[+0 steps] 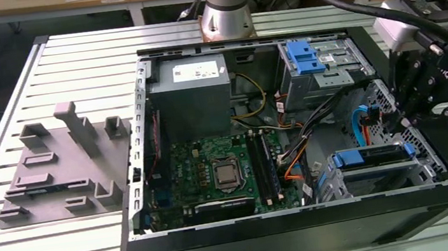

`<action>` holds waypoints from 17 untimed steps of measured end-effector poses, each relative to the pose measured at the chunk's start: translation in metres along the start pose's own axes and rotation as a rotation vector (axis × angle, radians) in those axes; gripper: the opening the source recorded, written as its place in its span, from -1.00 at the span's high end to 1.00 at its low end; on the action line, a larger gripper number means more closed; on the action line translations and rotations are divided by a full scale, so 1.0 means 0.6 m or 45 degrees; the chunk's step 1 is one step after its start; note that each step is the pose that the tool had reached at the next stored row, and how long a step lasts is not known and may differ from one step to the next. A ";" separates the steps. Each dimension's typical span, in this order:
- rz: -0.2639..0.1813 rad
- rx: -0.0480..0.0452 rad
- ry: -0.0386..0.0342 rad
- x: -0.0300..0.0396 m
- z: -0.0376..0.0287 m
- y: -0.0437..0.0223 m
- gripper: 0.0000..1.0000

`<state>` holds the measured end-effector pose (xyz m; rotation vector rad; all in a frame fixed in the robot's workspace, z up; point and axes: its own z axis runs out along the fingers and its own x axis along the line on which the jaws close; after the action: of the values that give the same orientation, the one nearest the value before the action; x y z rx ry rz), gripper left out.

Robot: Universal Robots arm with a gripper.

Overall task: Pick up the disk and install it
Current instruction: 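Insert the first disk wire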

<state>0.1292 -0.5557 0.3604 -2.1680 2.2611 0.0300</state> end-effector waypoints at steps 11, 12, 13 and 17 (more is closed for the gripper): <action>0.000 0.009 -0.0005 -0.032 -0.012 -0.001 0.79; 0.000 0.011 -0.0007 -0.035 -0.012 -0.001 0.79; 0.000 0.013 -0.0006 -0.037 -0.013 -0.002 0.79; 0.000 0.015 0.0033 -0.039 -0.013 -0.002 0.79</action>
<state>0.1314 -0.5324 0.3684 -2.1636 2.2569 0.0141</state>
